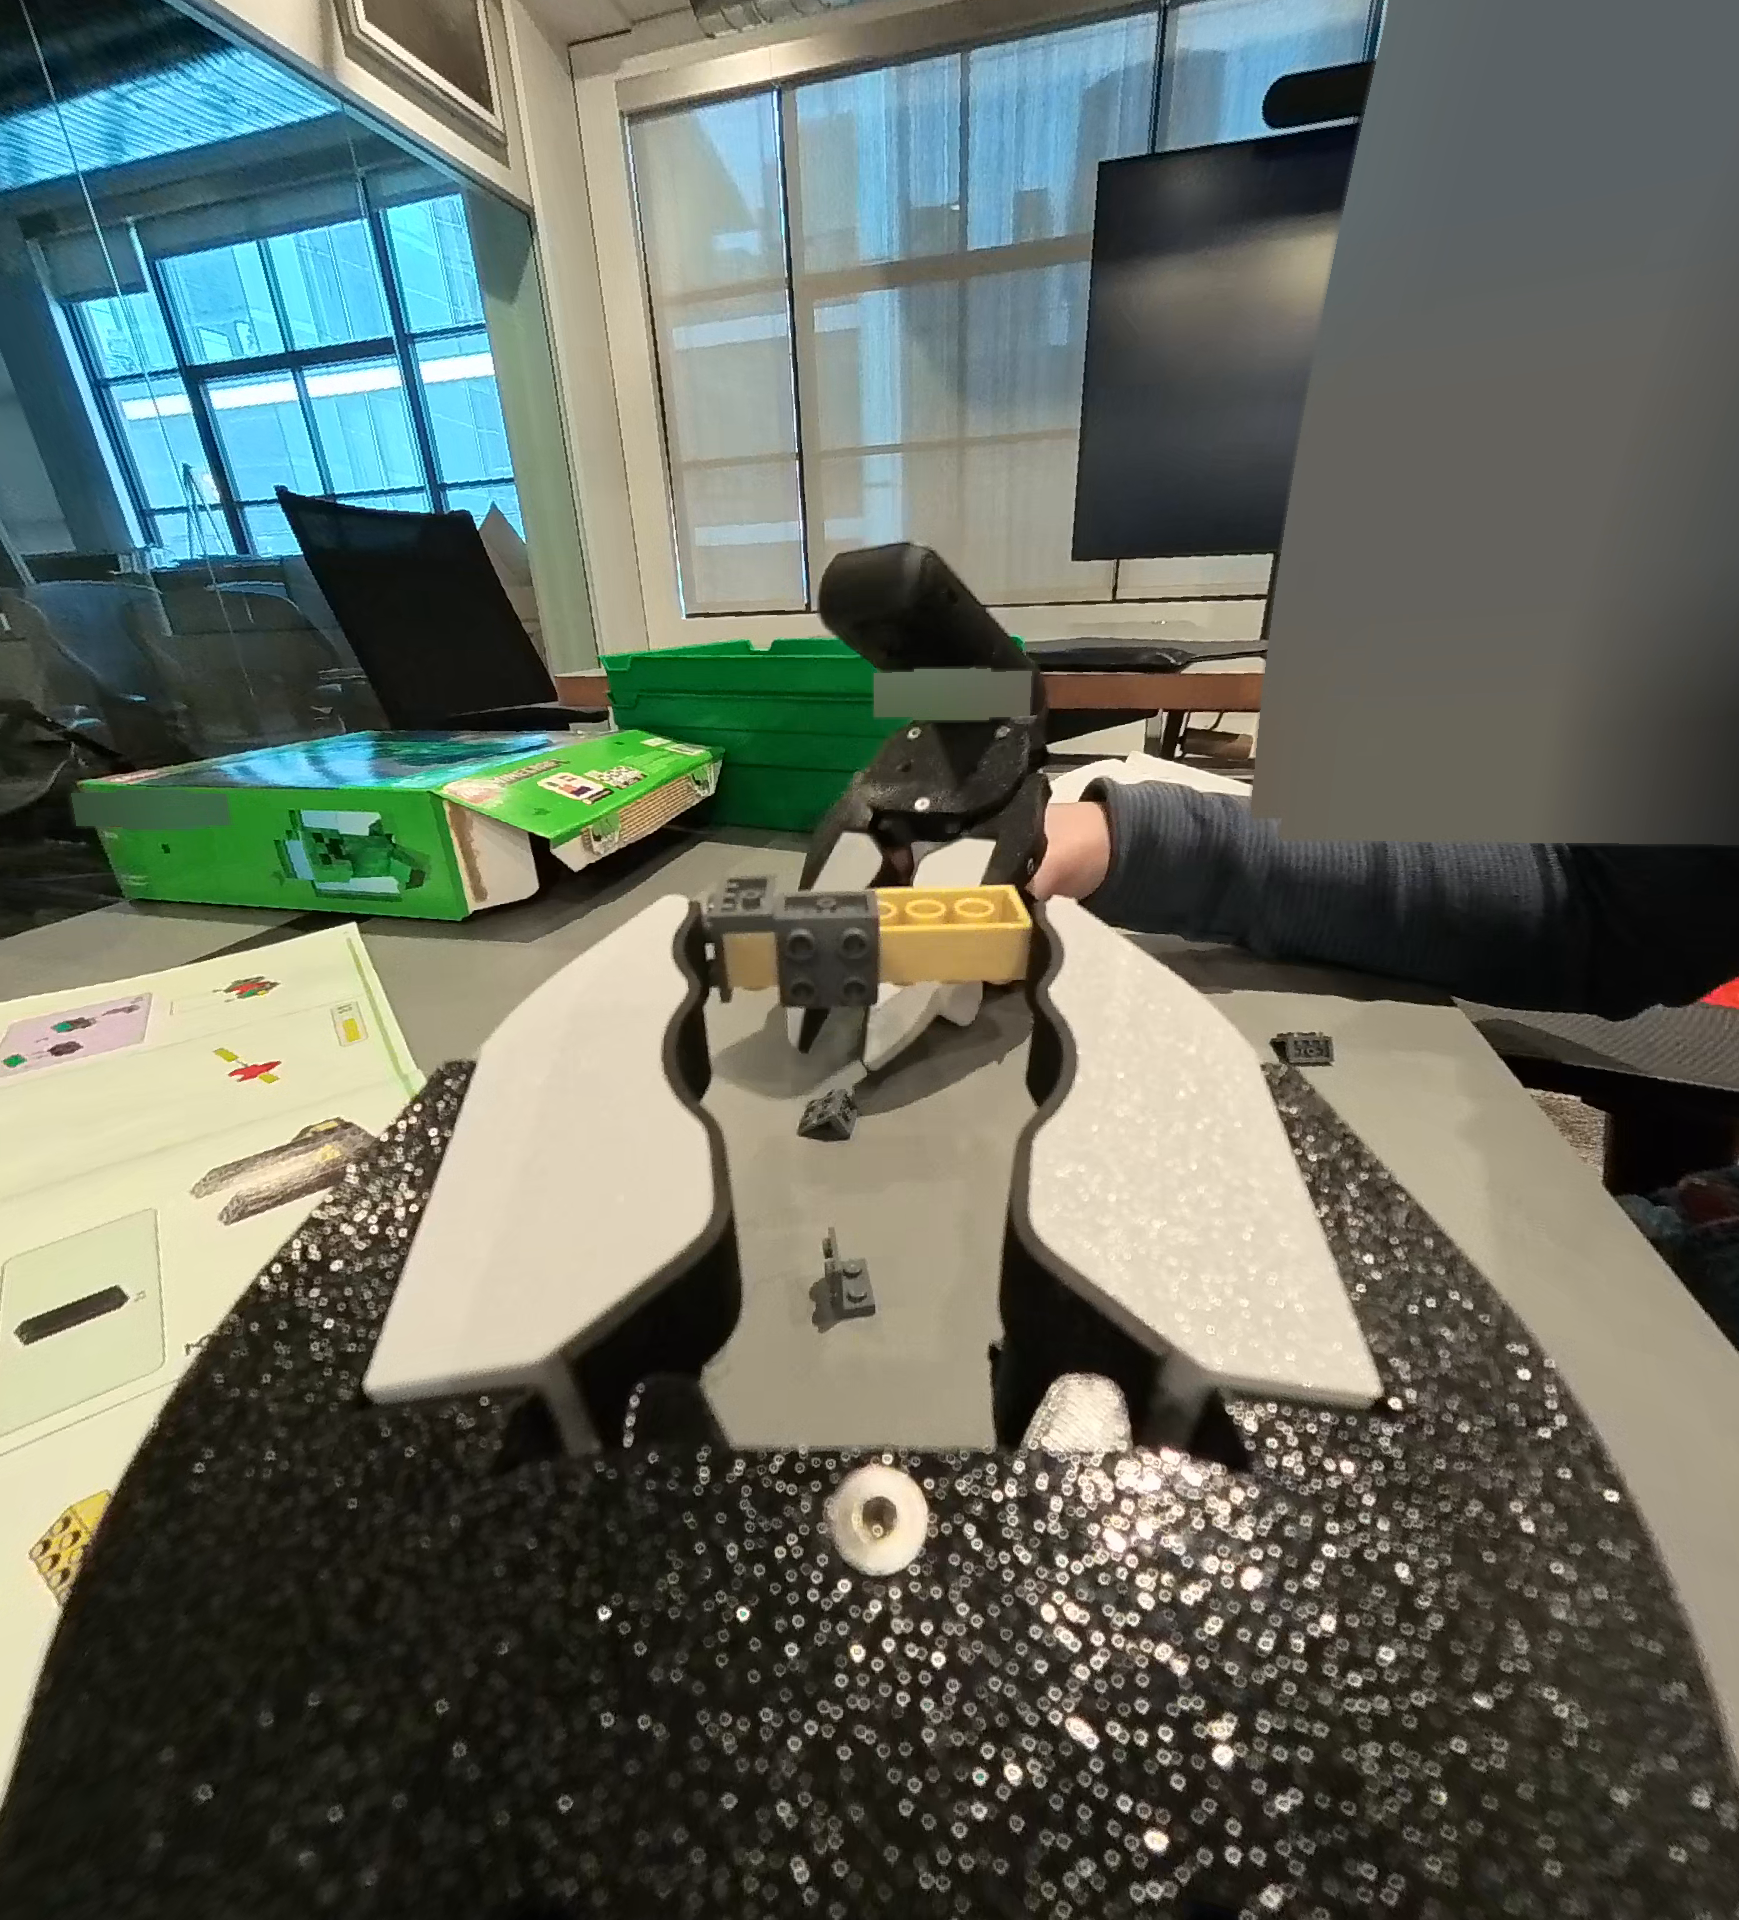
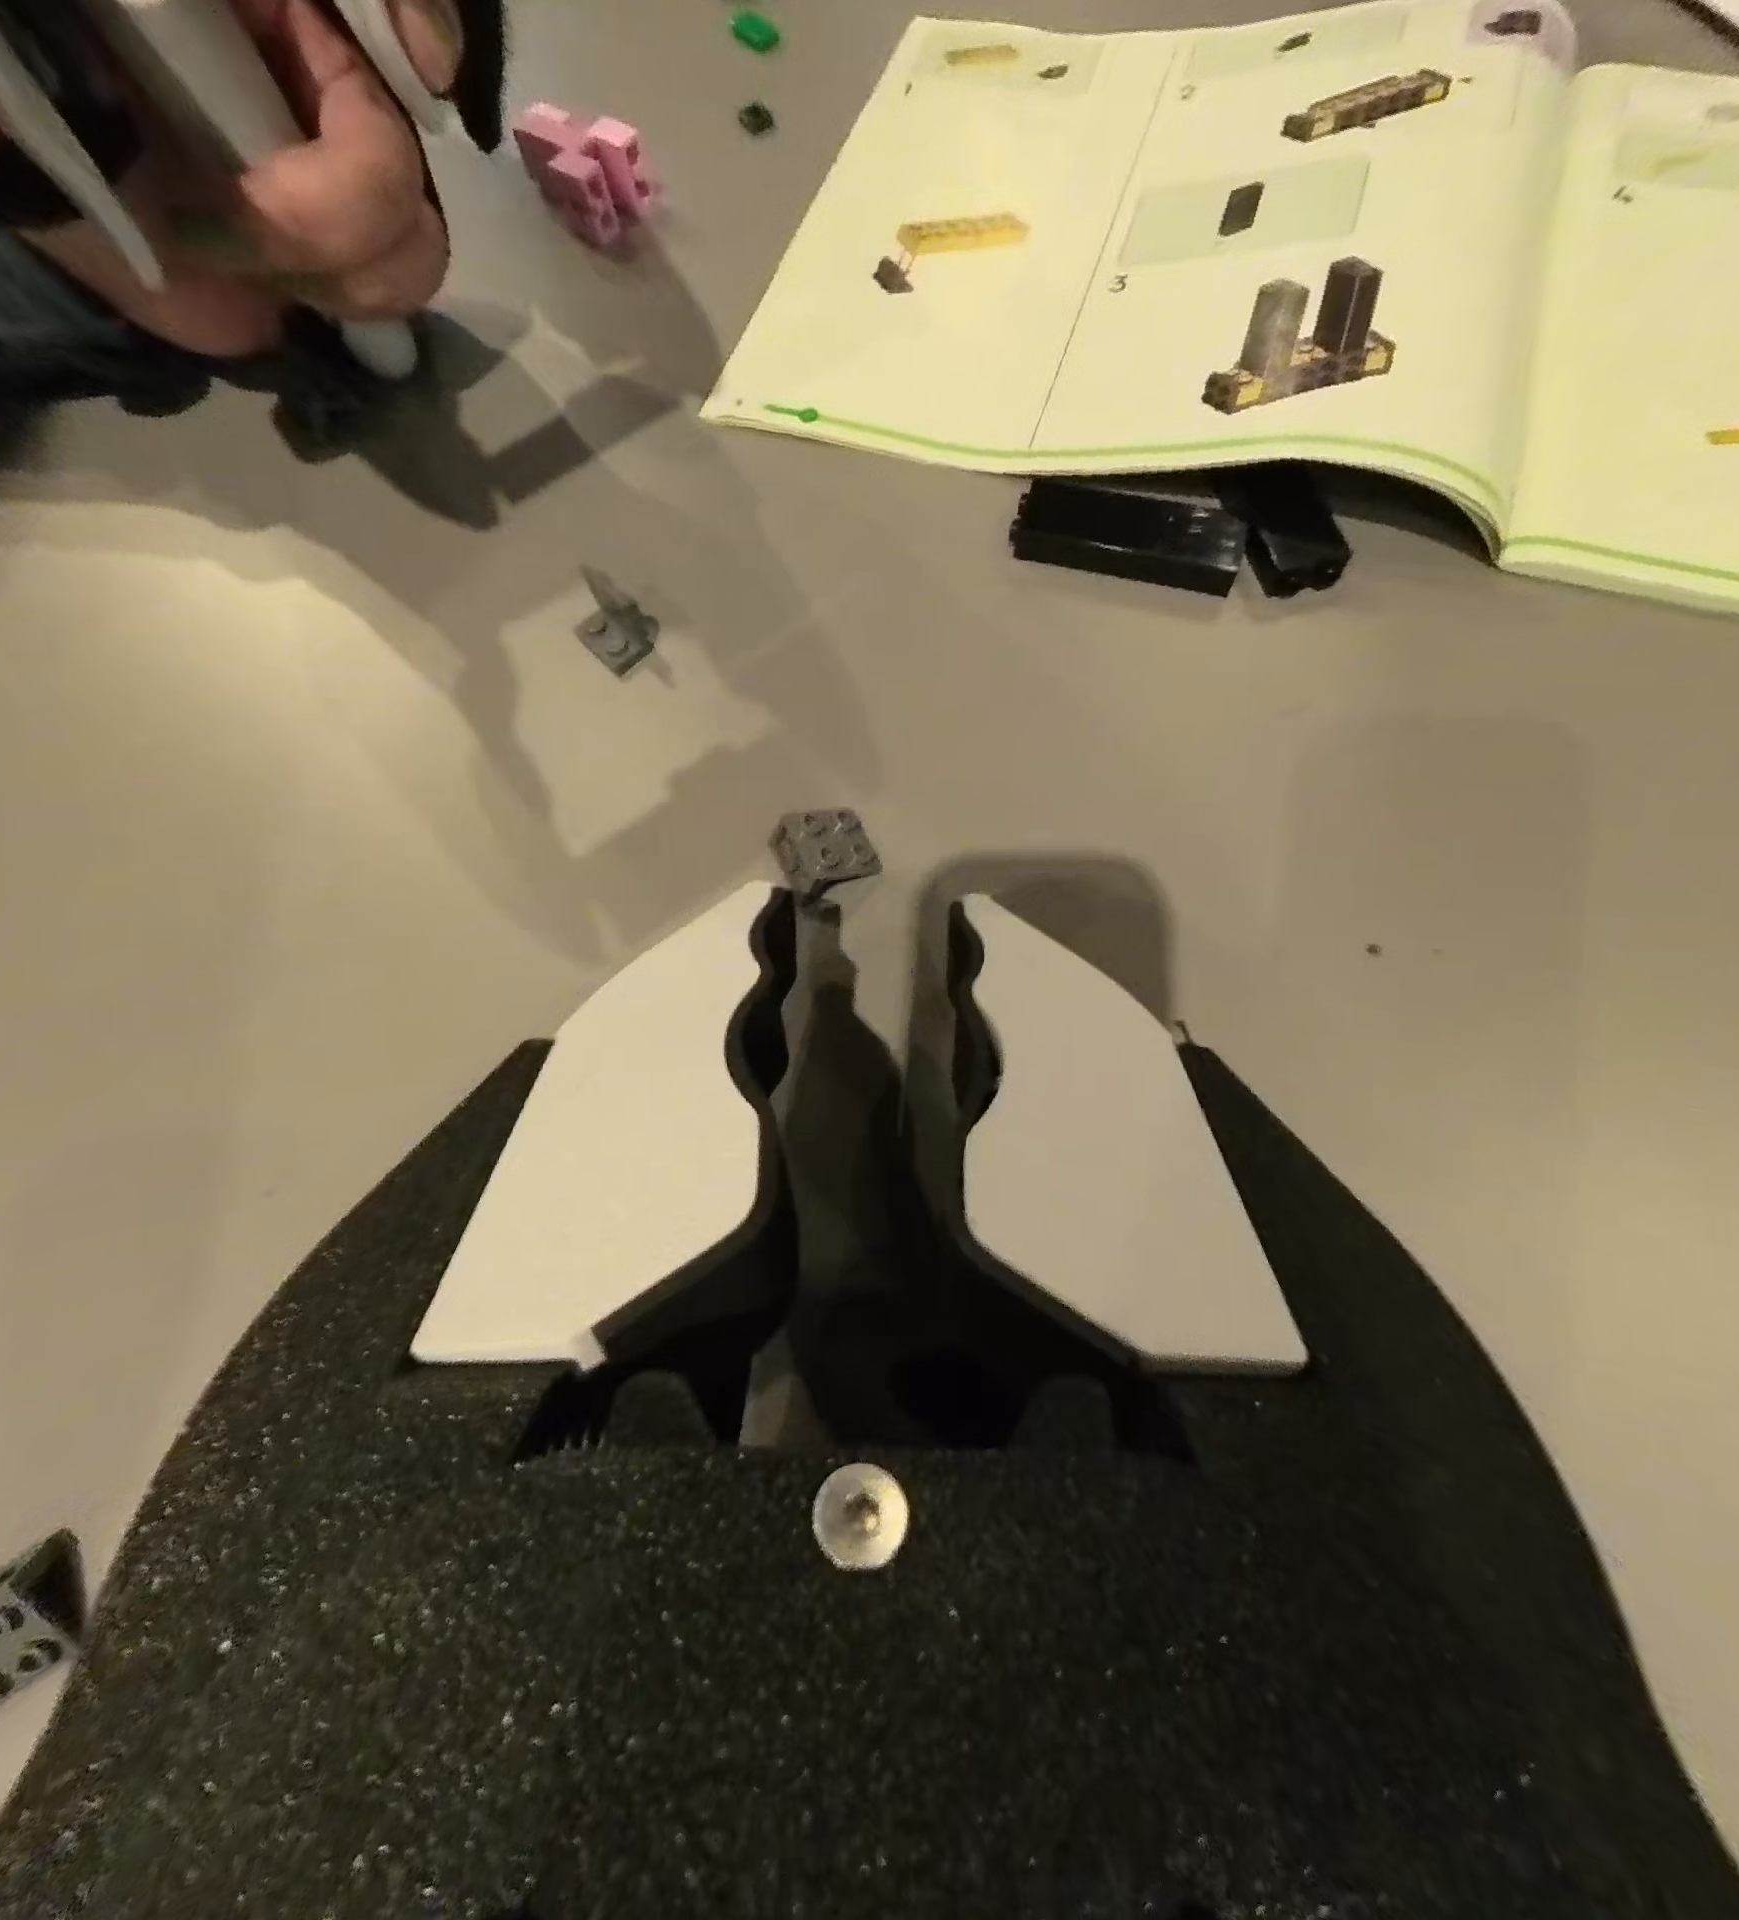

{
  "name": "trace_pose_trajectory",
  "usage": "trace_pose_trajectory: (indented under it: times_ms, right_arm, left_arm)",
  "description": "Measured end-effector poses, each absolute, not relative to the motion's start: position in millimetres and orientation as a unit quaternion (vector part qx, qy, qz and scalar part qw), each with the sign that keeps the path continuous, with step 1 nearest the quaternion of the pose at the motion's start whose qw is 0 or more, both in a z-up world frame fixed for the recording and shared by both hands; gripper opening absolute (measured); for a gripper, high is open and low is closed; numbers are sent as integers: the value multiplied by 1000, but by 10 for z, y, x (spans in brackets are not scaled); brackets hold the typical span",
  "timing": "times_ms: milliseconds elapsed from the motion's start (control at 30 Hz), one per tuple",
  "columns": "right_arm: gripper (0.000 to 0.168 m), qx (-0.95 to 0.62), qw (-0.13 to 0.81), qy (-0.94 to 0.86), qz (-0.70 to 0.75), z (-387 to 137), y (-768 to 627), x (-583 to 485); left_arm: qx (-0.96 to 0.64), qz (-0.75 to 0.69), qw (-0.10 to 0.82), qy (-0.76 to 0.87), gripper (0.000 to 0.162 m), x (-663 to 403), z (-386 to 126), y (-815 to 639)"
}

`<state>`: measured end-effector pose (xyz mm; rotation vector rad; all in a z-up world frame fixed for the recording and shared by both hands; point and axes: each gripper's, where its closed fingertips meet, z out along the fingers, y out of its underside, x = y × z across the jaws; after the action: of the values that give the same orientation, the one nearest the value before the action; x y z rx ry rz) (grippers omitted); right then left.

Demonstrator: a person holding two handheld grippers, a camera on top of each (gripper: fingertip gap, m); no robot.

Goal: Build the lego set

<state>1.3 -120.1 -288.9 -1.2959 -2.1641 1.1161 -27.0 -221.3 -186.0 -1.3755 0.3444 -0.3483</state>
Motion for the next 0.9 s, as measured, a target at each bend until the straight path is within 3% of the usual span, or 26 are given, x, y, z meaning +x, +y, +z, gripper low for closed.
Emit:
trace_pose_trajectory:
  times_ms: [267, 400, 700, 900]
  right_arm:
    - [19, -431, 187, -803, 368, -2961, -1368, 44]
    - [19, -381, 155, -809, 419, -2859, -1689, 85]
    - [19, -278, 181, -856, 397, -2751, -1431, 120]
    - [27, -178, 95, -906, 373, -2787, -1488, -65]
  left_arm:
    - [-629, -161, 744, 156, 59, -270, -1862, -2212]
    - [-629, -161, 744, 156, 59, -270, -1861, -2212]
    - [-626, -170, 745, 153, 59, -279, -1850, -2219]
    - [-625, -175, 744, 156, 59, -267, -1850, -2226]
